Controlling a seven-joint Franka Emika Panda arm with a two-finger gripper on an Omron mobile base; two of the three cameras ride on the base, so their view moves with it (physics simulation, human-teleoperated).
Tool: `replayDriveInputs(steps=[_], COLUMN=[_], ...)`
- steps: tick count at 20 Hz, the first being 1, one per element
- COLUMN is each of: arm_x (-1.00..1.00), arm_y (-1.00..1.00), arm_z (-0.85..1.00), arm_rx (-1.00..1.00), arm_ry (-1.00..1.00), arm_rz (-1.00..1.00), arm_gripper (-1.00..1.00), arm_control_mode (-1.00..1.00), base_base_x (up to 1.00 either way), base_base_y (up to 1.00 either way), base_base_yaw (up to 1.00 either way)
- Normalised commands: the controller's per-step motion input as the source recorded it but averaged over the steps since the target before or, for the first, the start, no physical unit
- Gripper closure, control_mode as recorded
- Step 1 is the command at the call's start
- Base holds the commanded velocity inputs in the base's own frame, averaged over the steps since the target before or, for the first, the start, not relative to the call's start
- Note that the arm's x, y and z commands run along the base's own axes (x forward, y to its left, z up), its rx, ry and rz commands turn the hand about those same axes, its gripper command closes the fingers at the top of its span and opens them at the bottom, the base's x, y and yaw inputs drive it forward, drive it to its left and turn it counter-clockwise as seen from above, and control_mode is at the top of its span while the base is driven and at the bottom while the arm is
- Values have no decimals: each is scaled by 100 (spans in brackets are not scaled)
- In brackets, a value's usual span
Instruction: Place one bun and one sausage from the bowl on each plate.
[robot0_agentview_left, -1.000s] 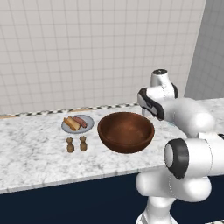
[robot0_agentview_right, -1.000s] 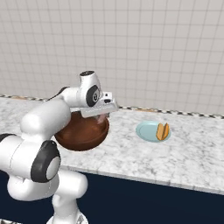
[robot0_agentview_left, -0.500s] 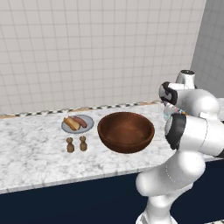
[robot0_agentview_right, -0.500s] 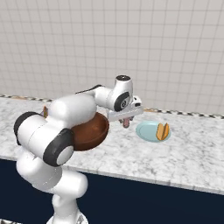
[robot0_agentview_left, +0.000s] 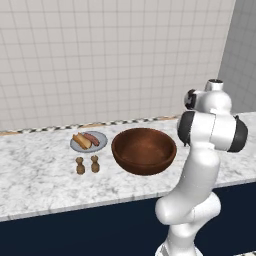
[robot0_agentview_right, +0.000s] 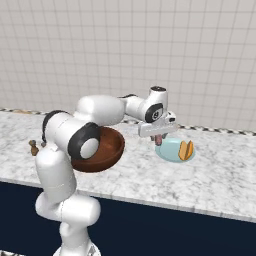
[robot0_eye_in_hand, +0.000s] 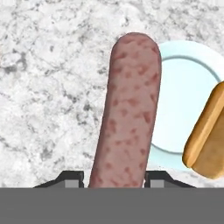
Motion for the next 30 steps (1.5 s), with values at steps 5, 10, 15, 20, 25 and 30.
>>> replayDriveInputs(steps=[5, 10, 15, 20, 25, 30], arm_x=[31, 34, 12, 13, 5, 12], arm_y=[-44, -7, 0, 0, 0, 0], arm_z=[-17, -31, -43, -45, -37, -7], arm_rx=[4, 1, 0, 0, 0, 0], arm_ry=[1, 8, 4, 2, 1, 0], arm_rz=[-16, -17, -6, -1, 0, 0], arm_gripper=[100, 100, 100, 100, 100, -100], arm_control_mode=[-100, -100, -100, -100, -100, -100], base_base_x=[0, 0, 0, 0, 0, 0], base_base_y=[0, 0, 0, 0, 0, 0], base_base_yaw=[0, 0, 0, 0, 0, 0])
